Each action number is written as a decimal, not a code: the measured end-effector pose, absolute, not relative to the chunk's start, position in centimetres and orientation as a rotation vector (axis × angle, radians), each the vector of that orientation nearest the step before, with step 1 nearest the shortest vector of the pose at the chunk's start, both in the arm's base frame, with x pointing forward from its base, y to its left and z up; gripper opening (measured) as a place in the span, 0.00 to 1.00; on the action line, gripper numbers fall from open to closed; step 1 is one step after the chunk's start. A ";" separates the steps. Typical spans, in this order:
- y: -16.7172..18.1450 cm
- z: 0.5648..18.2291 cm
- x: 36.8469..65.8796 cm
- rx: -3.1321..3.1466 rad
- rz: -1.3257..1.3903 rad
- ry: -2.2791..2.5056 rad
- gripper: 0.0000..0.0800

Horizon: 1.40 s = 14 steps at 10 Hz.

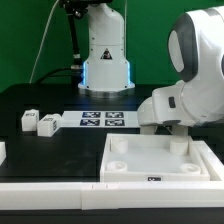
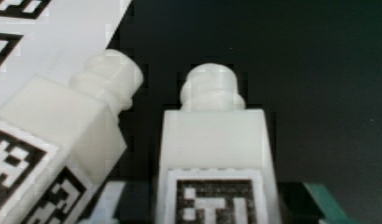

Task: Assemble one leg

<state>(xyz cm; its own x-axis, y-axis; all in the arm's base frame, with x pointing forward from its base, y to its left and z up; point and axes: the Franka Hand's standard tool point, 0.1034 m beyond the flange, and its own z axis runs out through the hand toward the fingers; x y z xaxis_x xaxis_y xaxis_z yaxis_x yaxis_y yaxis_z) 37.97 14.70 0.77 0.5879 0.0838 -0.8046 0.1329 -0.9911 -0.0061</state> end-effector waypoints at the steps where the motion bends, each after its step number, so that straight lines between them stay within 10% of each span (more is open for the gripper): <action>1: 14.6 2.2 38.7 2.752 -1.393 0.205 0.36; 4: 13.8 6.5 40.8 2.765 -1.390 0.225 0.36; 14: 12.7 9.4 45.6 3.164 -0.211 0.195 0.36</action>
Offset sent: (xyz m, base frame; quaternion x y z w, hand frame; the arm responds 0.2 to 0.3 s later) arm 0.0274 -0.0119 0.0516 0.0116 -0.0288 -0.0197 0.9993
